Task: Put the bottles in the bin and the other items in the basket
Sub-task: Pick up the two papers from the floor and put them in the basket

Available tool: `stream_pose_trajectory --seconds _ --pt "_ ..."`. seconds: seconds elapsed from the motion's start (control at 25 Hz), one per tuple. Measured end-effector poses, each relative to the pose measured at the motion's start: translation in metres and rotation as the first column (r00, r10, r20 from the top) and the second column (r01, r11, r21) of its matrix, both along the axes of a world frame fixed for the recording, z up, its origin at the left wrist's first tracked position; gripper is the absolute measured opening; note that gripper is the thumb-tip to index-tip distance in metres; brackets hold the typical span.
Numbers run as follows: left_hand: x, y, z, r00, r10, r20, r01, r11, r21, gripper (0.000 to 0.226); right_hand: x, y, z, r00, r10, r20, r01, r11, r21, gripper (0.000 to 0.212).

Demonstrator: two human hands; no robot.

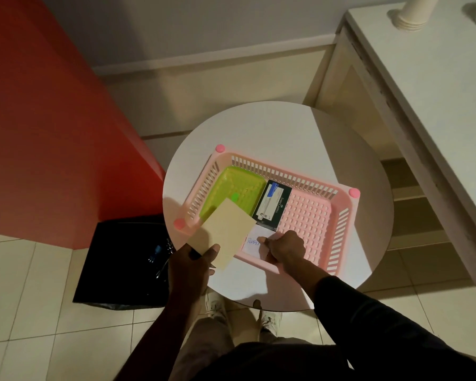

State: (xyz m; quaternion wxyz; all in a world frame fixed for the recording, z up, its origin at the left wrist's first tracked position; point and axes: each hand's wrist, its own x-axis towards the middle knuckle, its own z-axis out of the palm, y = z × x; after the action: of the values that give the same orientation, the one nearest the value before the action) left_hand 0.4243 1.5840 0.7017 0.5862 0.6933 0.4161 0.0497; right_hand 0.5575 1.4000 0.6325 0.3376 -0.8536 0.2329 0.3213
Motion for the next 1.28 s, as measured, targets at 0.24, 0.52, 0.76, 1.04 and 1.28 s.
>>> stream_pose_trajectory --seconds 0.24,0.52,0.76,1.04,1.28 --pt "0.011 -0.024 -0.009 0.998 -0.062 -0.014 0.060 0.990 -0.124 0.028 -0.020 -0.029 0.046 0.964 -0.169 0.204 0.095 0.939 0.331 0.051" --pt "0.037 -0.083 0.001 0.968 -0.248 -0.032 0.242 0.961 -0.137 0.018 -0.028 -0.050 0.073 0.916 -0.353 0.189 0.185 0.792 0.582 0.025" --pt "0.015 -0.067 -0.026 0.587 -0.726 -0.359 0.719 0.263 0.643 0.087 0.037 -0.094 0.057 0.867 -0.235 0.439 0.185 0.971 0.152 0.026" --pt "-0.007 -0.047 -0.064 0.429 -0.763 -0.483 0.739 -0.012 0.674 0.118 0.072 -0.090 0.020 0.912 0.004 0.410 0.067 0.985 -0.159 0.035" --pt "-0.006 -0.047 -0.066 0.370 -0.756 -0.540 0.794 -0.045 0.606 0.122 0.073 -0.079 0.010 0.945 0.100 0.312 -0.027 0.972 -0.232 0.058"
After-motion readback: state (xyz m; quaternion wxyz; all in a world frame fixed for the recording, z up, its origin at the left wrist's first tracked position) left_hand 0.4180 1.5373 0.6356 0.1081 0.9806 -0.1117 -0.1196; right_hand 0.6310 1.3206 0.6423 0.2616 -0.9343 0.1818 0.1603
